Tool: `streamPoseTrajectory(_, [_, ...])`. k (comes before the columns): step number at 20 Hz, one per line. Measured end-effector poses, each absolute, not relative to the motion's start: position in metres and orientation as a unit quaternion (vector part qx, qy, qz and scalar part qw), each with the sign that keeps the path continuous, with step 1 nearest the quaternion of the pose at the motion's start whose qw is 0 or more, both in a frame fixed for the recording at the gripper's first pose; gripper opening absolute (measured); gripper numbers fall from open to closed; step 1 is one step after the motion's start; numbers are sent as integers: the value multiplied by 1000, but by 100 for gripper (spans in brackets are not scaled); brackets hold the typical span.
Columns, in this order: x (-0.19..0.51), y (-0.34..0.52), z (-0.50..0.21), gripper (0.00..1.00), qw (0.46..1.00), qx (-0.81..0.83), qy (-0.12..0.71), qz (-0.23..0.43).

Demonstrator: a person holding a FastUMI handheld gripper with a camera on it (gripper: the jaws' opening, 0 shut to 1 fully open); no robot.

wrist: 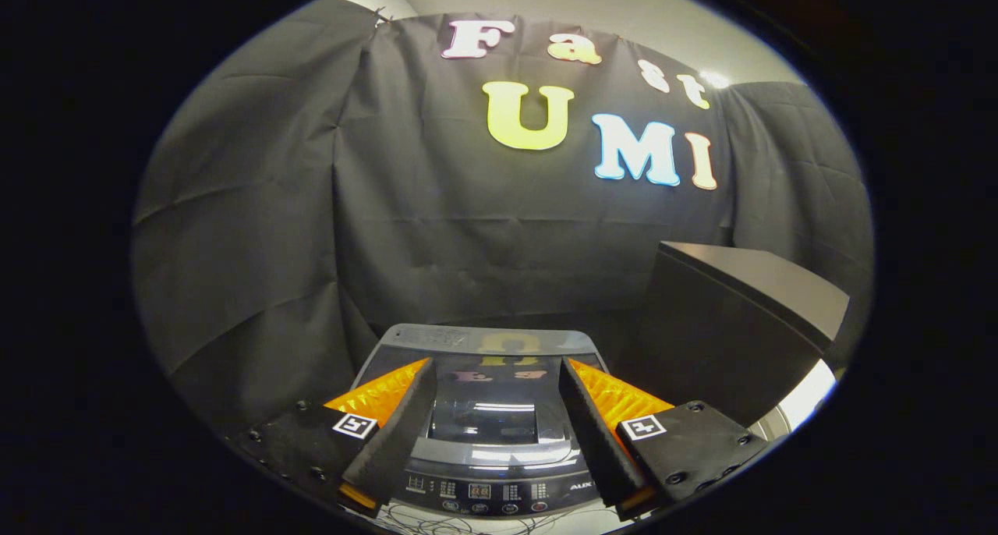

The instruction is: Put the clothes into the washing machine and then close the washing machine lid.

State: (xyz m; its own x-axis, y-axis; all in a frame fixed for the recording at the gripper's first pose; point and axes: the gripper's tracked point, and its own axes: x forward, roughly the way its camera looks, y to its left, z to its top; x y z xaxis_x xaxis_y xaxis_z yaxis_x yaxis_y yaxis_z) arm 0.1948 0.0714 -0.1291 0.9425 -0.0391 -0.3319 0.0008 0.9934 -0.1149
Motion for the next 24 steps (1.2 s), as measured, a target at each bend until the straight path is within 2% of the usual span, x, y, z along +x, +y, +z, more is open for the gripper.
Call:
streamPoseTrajectory(14, [56, 48, -32, 98, 996, -44, 81, 15])
streamPoseTrajectory(24, [-43, 23, -19, 98, 998, -35, 59, 10])
